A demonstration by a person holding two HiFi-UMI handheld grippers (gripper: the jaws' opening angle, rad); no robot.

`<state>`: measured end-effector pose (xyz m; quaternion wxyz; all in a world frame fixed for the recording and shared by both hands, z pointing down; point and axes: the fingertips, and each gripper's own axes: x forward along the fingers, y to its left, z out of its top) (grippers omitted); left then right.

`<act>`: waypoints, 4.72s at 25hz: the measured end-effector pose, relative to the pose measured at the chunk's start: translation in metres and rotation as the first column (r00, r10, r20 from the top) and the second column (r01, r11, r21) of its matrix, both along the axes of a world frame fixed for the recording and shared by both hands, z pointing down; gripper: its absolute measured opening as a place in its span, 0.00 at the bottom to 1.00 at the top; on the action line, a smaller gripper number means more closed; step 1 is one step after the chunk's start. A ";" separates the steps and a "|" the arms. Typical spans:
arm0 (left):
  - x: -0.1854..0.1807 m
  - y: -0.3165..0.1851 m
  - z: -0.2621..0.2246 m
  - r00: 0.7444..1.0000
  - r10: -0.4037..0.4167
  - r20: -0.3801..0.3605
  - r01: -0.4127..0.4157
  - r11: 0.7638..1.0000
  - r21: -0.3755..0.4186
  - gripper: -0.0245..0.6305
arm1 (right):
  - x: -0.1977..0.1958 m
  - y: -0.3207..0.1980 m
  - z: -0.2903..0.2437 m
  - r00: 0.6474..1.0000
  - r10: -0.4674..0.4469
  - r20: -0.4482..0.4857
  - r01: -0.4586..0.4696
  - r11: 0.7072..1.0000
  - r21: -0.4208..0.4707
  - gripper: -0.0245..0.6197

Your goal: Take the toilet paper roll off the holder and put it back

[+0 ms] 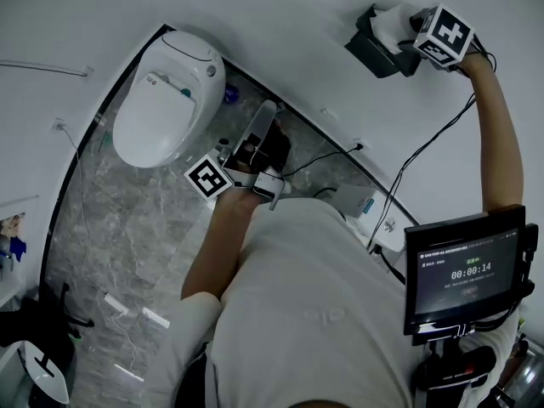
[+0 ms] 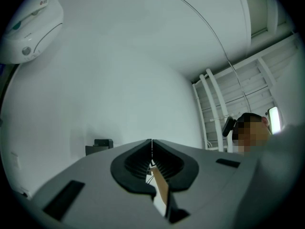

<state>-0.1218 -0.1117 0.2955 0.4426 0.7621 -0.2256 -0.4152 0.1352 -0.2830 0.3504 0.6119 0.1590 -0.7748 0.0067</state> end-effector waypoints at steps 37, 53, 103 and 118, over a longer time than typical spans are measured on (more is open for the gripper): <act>-0.005 -0.002 0.000 1.000 -0.022 -0.018 0.022 1.000 -0.010 0.04 | 0.004 -0.016 0.011 0.998 -0.046 -0.052 0.043 0.997 -0.062 0.33; 0.006 -0.009 0.005 0.999 0.042 -0.003 -0.042 0.999 -0.028 0.04 | 0.010 -0.010 -0.033 0.998 -0.012 0.066 0.008 0.998 0.056 0.36; -0.016 0.012 0.016 0.986 -0.106 -0.131 0.104 0.994 -0.024 0.04 | -0.158 0.124 -0.100 0.010 0.209 0.978 -0.021 0.978 -0.209 0.36; 0.005 0.001 0.025 0.990 -0.036 -0.137 0.030 0.999 -0.042 0.04 | -0.116 0.143 -0.053 -0.390 0.376 0.840 -0.135 0.880 -0.456 0.36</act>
